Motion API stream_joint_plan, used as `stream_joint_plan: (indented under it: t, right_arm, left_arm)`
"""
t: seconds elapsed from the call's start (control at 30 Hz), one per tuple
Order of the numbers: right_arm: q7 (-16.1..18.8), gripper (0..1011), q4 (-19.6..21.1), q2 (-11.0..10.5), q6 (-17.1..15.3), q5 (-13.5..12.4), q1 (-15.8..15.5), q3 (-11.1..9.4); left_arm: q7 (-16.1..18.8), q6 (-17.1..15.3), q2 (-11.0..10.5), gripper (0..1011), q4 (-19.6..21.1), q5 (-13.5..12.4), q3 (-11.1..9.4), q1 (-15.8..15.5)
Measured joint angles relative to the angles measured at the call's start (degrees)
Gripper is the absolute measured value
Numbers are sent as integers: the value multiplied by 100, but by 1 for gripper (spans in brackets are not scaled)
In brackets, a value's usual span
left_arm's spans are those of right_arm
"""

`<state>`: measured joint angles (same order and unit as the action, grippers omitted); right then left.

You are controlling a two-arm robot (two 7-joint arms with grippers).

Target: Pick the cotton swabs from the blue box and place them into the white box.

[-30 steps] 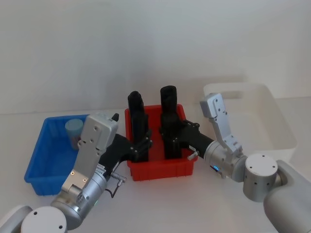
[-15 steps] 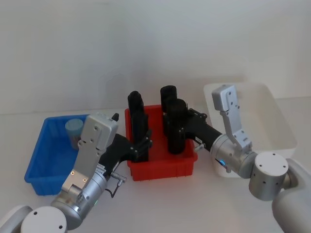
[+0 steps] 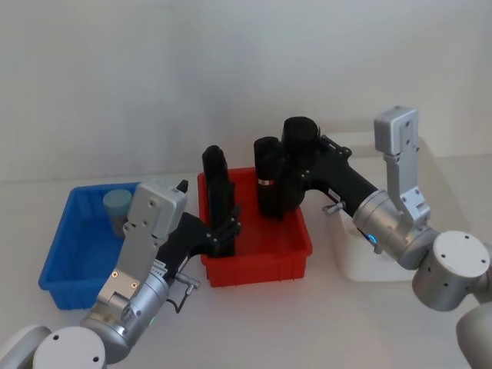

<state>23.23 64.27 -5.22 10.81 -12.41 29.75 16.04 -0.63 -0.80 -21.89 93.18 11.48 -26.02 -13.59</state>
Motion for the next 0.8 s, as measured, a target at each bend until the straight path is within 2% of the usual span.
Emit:
stream_joint_plan:
  t: [0.23, 0.47, 0.8]
  right_arm:
    - [-210, 499, 774, -161, -125, -88, -305, -73]
    - [-476, 499, 1365, -302, -328, -104, -554, -138]
    - [-992, 499, 1936, -498, -750, -76, -808, -270]
  left_arm:
    - [0, 0, 0, 1004, 0, 0, 0, 0]
    - [0, 0, 0, 1004, 0, 0, 0, 0]
    - [0, 0, 0, 1004, 0, 0, 0, 0]
